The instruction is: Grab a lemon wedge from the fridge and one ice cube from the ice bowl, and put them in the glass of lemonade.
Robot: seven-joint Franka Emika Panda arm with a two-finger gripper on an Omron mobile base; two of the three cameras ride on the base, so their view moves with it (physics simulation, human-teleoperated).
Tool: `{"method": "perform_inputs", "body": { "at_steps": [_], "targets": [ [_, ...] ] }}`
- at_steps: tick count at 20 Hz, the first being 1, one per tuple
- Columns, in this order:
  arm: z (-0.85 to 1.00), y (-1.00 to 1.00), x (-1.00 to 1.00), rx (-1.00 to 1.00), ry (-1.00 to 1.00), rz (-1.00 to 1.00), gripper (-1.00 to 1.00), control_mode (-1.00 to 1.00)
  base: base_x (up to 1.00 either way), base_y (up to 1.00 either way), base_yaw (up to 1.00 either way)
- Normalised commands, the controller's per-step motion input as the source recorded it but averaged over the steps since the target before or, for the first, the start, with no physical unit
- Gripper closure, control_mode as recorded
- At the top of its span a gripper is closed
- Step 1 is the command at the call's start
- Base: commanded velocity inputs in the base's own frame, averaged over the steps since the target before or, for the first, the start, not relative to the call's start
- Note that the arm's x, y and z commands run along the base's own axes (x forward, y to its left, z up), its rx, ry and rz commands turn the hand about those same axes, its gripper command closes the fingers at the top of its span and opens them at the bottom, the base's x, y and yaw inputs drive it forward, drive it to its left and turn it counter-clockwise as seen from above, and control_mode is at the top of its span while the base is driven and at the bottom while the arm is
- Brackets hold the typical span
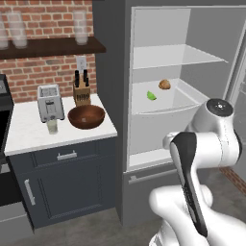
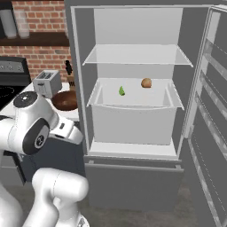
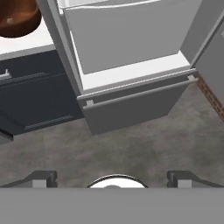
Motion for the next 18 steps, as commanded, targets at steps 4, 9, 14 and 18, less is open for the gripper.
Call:
{"method": "perform_inputs", "body": {
  "at_steps": [4, 9, 14, 18],
  "targets": [
    [-0.11, -0.41, -0.28, -0.02, -0.05, 0.0, -1.0, -1.0, 0.0, 0.0, 0.0],
    [-0.05, -0.07, -0.07, 0.0, 0.0, 0.0, -1.0, -1.0, 0.0, 0.0, 0.0],
    [-0.02, -0.1, -0.01, 0.0, 0.0, 0.0, -1.0, -1.0, 0.0, 0.0, 0.0],
    [-0.04, -0.08, 0.0, 0.0, 0.0, 0.0, -1.0, -1.0, 0.0, 0.0, 0.0]
  ]
}}
